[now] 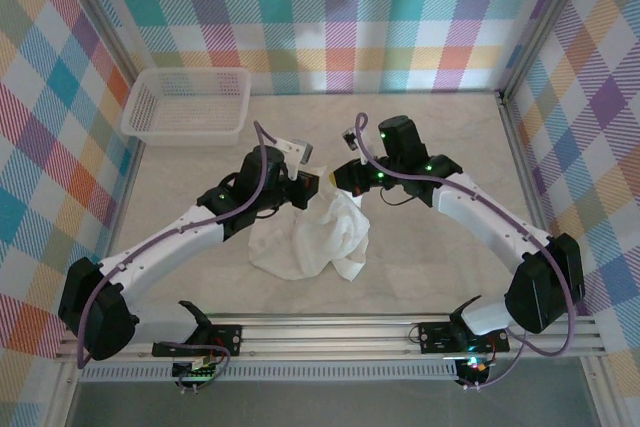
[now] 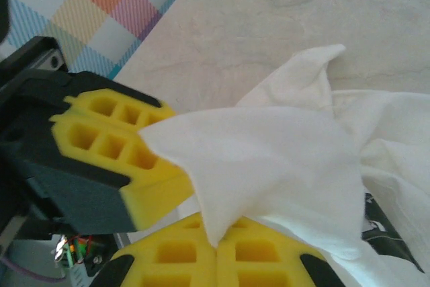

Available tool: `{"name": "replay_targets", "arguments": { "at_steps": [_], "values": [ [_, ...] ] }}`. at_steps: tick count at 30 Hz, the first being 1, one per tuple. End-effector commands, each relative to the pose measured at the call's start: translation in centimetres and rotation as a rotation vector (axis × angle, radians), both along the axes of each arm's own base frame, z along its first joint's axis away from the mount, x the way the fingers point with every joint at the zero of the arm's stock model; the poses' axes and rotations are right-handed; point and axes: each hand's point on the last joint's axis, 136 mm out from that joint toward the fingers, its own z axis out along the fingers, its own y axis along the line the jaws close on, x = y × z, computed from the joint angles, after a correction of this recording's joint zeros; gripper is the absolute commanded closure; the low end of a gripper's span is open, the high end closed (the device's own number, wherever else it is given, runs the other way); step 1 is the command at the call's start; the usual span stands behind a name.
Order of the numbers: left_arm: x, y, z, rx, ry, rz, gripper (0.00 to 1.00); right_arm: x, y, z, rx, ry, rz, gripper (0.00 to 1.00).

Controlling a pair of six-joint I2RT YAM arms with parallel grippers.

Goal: Fold the inside-out t-shirt

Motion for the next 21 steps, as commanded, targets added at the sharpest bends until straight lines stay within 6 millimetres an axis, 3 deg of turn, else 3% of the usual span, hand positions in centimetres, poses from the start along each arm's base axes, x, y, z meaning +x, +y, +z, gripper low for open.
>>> {"name": "replay_targets", "arguments": {
  "at_steps": [1, 4, 6, 10, 16, 18, 21],
  "values": [
    [-0.7, -0.1, 2.1, -0.132, 0.088, -0.05, 1.0, 2.0, -1.3, -0.6, -0.093, -0.04, -0.106, 0.95],
    [-1.2, -0.4, 4.9, -0.294, 0.195, -0.096, 1.0, 4.2, -4.2, -3.8, -0.312, -0.065, -0.228, 0.9],
    [-1.7, -0.1, 6.0, -0.305, 0.226, -0.103, 1.0, 4.1, -4.2, -4.4, -0.349, -0.065, -0.212, 0.76],
    [-2.5, 0.2, 6.9, -0.28, 0.263, -0.124, 1.0, 2.1, -0.6, -2.5, -0.186, -0.085, -0.056, 0.53],
    [-1.9, 0.7, 6.3, -0.251, 0.271, -0.084, 1.0, -0.4, 2.2, 1.6, 0.053, -0.076, 0.077, 0.41],
    [-1.8, 0.6, 6.4, -0.26, 0.274, -0.089, 1.0, -0.7, 2.5, 1.7, 0.075, -0.056, 0.086, 0.39],
    [-1.8, 0.4, 7.0, -0.268, 0.266, -0.097, 1.0, 0.3, 2.1, 0.1, 0.018, -0.034, 0.028, 0.39]
  ]
}}
